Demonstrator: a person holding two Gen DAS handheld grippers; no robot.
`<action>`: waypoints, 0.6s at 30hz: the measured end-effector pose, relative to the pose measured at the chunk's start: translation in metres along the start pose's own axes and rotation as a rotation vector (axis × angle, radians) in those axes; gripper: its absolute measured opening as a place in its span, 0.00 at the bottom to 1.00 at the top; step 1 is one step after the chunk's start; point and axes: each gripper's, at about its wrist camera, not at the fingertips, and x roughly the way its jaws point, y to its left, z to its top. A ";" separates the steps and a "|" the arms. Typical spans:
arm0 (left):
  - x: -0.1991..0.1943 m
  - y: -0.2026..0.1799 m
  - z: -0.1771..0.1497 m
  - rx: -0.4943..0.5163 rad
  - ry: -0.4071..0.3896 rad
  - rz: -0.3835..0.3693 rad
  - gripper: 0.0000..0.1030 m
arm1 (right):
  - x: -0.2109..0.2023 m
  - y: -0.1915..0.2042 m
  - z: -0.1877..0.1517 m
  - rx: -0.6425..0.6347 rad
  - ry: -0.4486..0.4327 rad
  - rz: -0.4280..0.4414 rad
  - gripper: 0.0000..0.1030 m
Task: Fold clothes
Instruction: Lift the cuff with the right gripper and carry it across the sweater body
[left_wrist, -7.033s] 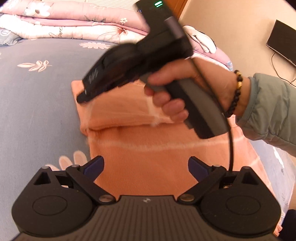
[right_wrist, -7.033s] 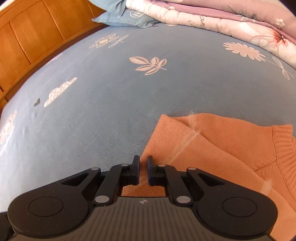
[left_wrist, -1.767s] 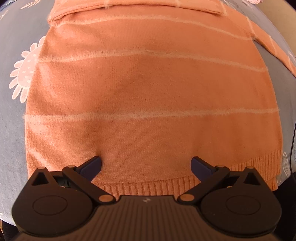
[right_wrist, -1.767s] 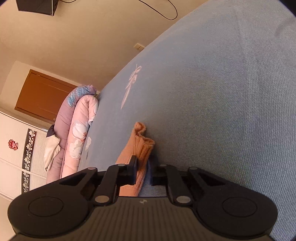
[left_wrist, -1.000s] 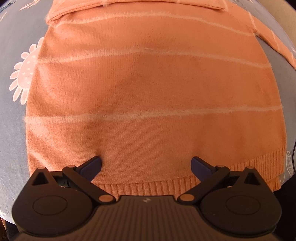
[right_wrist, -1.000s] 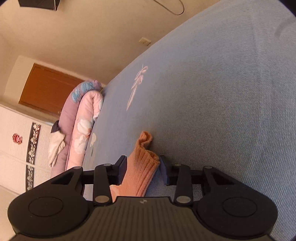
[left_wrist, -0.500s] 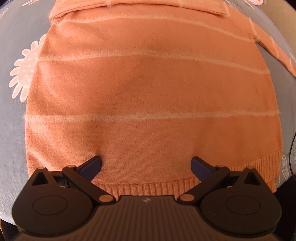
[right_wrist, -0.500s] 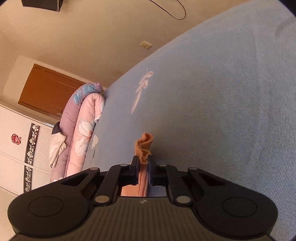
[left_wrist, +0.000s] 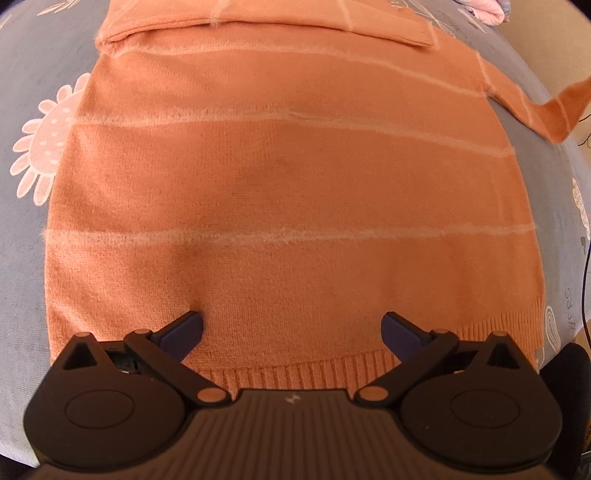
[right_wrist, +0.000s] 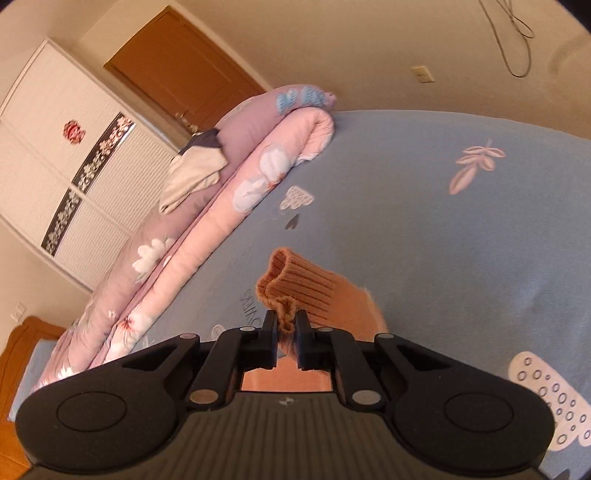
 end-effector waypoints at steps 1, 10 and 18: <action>0.000 0.000 -0.001 0.002 -0.006 -0.007 0.99 | 0.004 0.014 -0.004 -0.022 0.016 0.002 0.11; 0.004 0.001 0.003 0.039 -0.008 -0.090 0.99 | 0.050 0.129 -0.047 -0.187 0.135 0.020 0.11; -0.004 -0.007 0.031 0.070 -0.023 -0.135 0.99 | 0.099 0.223 -0.092 -0.300 0.224 0.078 0.11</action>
